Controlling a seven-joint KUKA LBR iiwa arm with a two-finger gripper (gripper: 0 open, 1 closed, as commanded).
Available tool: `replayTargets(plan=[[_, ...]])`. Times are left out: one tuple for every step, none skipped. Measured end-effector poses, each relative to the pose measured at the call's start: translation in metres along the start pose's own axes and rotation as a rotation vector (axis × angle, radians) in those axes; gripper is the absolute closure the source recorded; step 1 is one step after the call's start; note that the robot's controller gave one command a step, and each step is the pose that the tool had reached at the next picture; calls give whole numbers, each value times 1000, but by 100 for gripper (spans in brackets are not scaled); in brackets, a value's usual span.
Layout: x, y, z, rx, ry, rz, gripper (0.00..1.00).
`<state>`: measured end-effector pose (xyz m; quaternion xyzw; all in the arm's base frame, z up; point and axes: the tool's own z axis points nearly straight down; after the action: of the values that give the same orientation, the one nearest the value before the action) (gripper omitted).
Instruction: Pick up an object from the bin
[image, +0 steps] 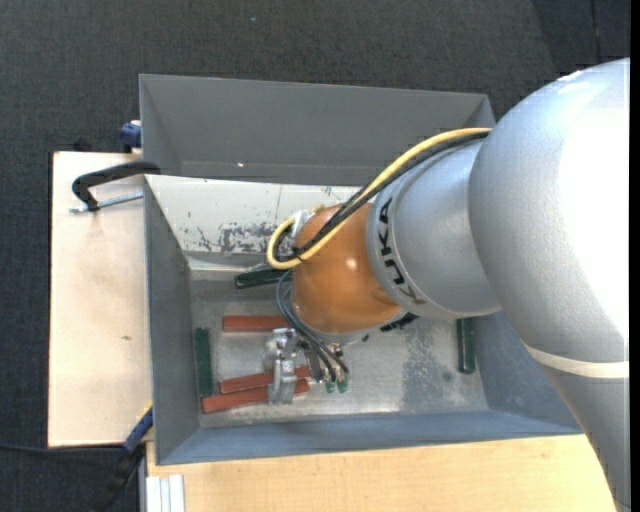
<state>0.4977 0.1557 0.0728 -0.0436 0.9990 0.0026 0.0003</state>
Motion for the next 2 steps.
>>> replayTargets(plan=[[1,0,-4,1,2,1,100],[2,-1,-23,4,6,2,100]])
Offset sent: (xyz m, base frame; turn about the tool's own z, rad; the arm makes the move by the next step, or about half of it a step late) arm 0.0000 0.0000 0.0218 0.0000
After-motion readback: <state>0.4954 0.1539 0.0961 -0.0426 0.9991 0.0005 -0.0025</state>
